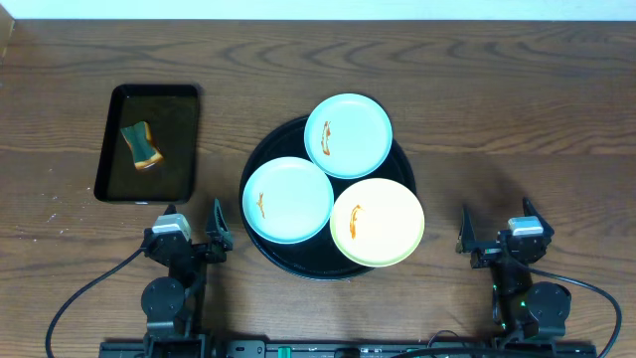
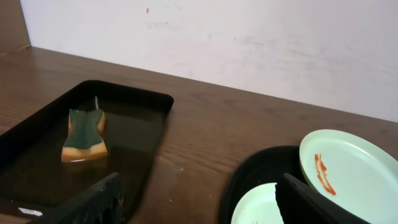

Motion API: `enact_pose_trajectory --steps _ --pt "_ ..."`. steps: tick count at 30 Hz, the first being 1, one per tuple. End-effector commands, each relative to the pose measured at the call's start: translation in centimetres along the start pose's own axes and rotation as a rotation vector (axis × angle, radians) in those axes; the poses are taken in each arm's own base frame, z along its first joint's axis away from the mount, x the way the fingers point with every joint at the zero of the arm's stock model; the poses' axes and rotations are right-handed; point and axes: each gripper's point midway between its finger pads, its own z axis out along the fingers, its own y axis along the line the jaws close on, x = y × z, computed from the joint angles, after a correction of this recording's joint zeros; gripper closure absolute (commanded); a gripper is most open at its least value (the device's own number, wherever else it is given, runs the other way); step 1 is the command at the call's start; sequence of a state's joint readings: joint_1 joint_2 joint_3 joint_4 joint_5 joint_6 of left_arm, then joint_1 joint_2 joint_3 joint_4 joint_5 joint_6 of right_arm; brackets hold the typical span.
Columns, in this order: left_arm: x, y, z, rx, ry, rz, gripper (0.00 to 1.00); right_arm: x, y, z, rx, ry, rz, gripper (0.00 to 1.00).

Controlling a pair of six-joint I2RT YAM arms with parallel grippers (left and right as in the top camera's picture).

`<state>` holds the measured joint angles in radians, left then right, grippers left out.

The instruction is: Clean dirty plates on tray and stack at the side

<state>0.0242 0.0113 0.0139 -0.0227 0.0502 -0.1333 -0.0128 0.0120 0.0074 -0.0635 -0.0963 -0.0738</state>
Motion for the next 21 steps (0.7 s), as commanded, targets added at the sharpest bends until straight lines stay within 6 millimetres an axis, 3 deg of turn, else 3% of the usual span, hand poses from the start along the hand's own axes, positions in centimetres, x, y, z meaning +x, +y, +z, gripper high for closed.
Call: enact_pose_trajectory --steps 1,19,21 --pt "1.4 0.5 0.0 -0.022 0.047 0.010 0.21 0.1 -0.3 0.0 0.014 0.001 -0.009 0.01" --pt "1.3 0.4 0.0 -0.020 0.042 0.001 0.21 0.1 -0.3 0.0 0.014 0.001 -0.009 0.01" --pt "0.6 -1.1 0.0 0.064 0.024 -0.108 0.22 0.1 -0.3 0.0 0.014 0.001 -0.009 0.01"
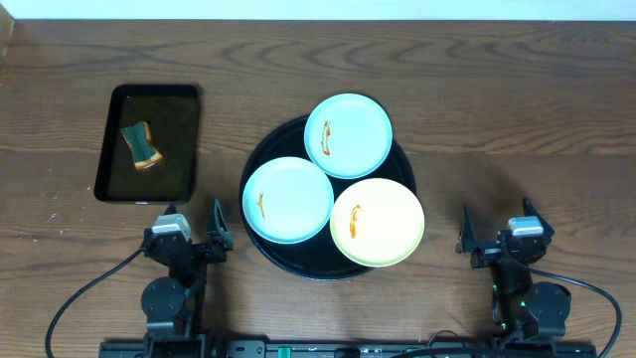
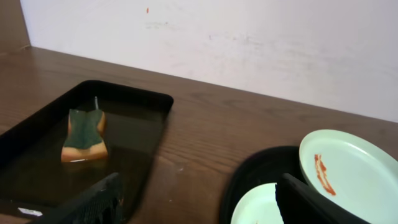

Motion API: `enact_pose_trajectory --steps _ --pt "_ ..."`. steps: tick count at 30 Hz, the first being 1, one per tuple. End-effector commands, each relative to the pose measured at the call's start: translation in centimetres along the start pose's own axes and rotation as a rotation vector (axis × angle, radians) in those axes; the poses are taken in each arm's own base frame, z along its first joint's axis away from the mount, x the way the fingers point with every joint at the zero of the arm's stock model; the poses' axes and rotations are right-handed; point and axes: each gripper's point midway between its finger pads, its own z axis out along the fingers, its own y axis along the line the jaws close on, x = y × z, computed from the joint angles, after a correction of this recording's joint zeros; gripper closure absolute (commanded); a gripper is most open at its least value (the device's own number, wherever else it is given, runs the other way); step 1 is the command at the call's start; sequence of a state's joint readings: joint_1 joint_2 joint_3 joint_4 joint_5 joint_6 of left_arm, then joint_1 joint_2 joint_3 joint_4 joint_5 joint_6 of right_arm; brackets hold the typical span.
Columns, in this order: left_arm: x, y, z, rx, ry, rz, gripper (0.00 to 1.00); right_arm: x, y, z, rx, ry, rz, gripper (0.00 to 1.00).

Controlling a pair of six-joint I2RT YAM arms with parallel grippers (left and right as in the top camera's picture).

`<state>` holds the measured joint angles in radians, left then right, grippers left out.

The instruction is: Clean dirty plates on tray and stack at the side

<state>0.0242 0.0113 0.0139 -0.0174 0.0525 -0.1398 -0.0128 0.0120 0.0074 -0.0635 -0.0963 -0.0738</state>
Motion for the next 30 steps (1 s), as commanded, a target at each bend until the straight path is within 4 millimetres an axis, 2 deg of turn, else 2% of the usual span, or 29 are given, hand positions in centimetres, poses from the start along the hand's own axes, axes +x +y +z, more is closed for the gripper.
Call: enact_pose_trajectory --steps 1,4,7,9,12,15,17,20,23,26,30 --pt "0.8 -2.5 -0.2 0.143 0.047 -0.191 0.21 0.1 -0.3 0.0 0.014 0.001 -0.009 0.01" --pt "0.8 -5.3 -0.8 0.300 0.107 -0.404 0.22 0.1 -0.3 0.0 0.014 0.002 -0.009 0.01" --pt "0.0 -5.8 -1.0 0.329 0.107 -0.553 0.21 0.1 -0.3 0.0 0.014 0.002 -0.009 0.01" --pt "-1.2 -6.1 -1.1 0.353 0.071 -0.609 0.21 0.1 -0.3 0.0 0.014 0.001 -0.009 0.01" --pt "-4.3 -7.0 -1.8 0.437 -0.043 -0.566 0.22 0.1 -0.3 0.0 0.014 0.002 -0.009 0.01" --pt "-7.5 -7.7 -2.9 0.496 -0.187 -0.450 0.21 0.1 -0.3 0.0 0.014 0.001 -0.009 0.01" --pt "-8.9 -8.0 -3.5 0.496 -0.243 -0.357 0.21 0.1 -0.3 0.0 0.014 0.001 -0.009 0.01" --pt "-10.4 -6.8 -3.2 0.393 -0.262 -0.312 0.21 0.1 -0.3 0.0 0.014 0.002 -0.009 0.01" --pt "-11.0 -5.4 -2.3 0.248 -0.180 -0.245 0.22 0.1 -0.3 0.0 0.014 0.001 -0.009 0.01" --pt "-11.4 -3.2 -0.7 0.036 0.036 -0.180 0.21 0.1 -0.3 0.0 0.014 0.001 -0.009 0.01" --pt "-12.4 -1.3 1.7 -0.142 0.254 -0.055 0.21 0.1 -0.3 0.0 0.014 0.002 -0.009 0.01"
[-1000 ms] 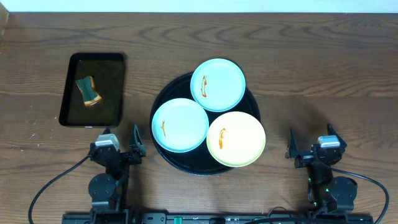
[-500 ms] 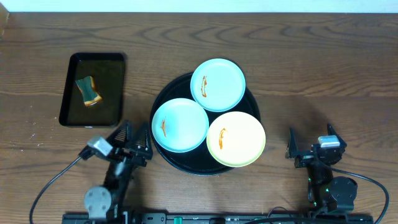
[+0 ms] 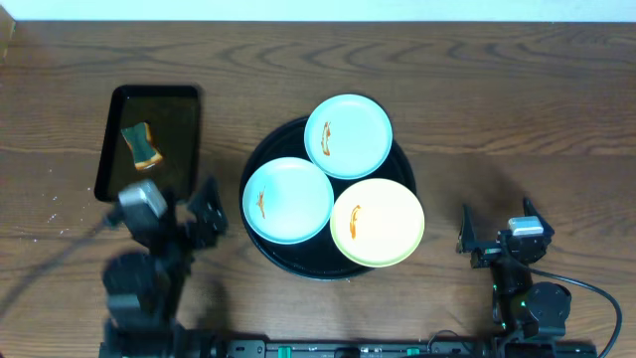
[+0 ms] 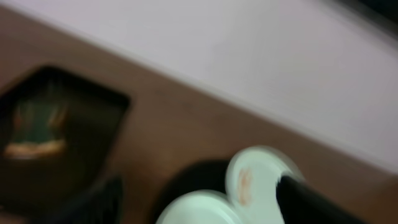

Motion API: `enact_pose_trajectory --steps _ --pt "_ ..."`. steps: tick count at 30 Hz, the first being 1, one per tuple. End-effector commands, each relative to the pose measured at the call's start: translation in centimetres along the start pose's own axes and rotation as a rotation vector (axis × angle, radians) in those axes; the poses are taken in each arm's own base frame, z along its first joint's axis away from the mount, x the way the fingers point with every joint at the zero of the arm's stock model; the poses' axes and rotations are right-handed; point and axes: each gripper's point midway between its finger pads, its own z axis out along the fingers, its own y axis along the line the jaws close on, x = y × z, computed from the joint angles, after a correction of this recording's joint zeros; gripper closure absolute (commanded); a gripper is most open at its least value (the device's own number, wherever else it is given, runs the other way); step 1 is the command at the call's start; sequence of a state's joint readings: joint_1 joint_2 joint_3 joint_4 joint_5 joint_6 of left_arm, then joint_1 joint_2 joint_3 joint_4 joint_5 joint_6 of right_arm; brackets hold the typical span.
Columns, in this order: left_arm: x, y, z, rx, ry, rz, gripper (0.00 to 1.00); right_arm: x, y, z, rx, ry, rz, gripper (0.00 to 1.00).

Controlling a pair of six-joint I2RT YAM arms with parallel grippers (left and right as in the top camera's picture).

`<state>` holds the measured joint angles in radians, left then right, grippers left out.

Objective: Clean dirty plates on tray and stack at the side
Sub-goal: 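Reach the left gripper over the black tray toward the sponge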

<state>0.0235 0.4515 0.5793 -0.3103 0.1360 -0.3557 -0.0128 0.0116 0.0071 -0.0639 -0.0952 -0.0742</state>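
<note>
Three plates lie on a round black tray [image 3: 260, 159], each with a red-brown smear: a light blue plate [image 3: 348, 135] at the back, another blue plate [image 3: 288, 199] at the left, a cream plate [image 3: 378, 221] at the right. An orange-and-green sponge [image 3: 142, 145] lies in a rectangular black tray [image 3: 184, 149] at the left. My left gripper [image 3: 199, 214] is blurred, between the two trays, open and empty. The left wrist view is smeared; it shows the sponge [image 4: 34, 127] and the back plate [image 4: 258, 177]. Beside the round tray, my right gripper [image 3: 495, 224] is open near the front edge.
The dark wooden table [image 3: 517, 109] stretches bare to the right of the round tray and along the back. A pale wall [image 4: 249, 56] stands behind the table. Cables run from both arm bases at the front edge.
My left arm has left its resting place at the front edge and now sits higher and farther left, blurred, near the rectangular tray's front corner. Its camera view has swung. The right arm is unmoved.
At both earlier moments the two arms rested at the front edge with open grippers, and plates and sponge lay untouched. Now the left arm has shifted towards the trays; plates and sponge lie where they were.
</note>
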Motion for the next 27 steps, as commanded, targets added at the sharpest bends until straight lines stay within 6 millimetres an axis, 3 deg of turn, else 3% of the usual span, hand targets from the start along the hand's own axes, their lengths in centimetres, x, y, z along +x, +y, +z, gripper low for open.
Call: enact_pose_trajectory --steps 1,9,15,19,22,27 --pt "-3.8 2.1 1.8 -0.248 0.109 0.157 0.21 0.1 -0.3 0.0 0.013 0.002 -0.009 0.01" --pt "-2.7 1.7 5.9 -0.339 0.587 0.160 0.21 0.1 -0.3 0.0 0.013 0.002 -0.009 0.01" --pt "-1.4 2.1 8.5 -0.328 0.670 0.181 0.21 0.1 -0.3 0.0 0.013 0.002 -0.009 0.01" --pt "-2.2 4.9 9.4 -0.434 0.702 0.174 0.21 0.1 -0.3 0.0 0.013 0.002 -0.009 0.01" --pt "-2.9 8.3 10.6 -0.521 0.772 0.104 0.21 0.1 -0.3 0.0 0.013 0.002 -0.009 0.01" --pt "-2.4 10.2 13.3 -0.463 0.829 -0.034 0.21 0.1 -0.3 0.0 0.013 0.002 -0.009 0.01"
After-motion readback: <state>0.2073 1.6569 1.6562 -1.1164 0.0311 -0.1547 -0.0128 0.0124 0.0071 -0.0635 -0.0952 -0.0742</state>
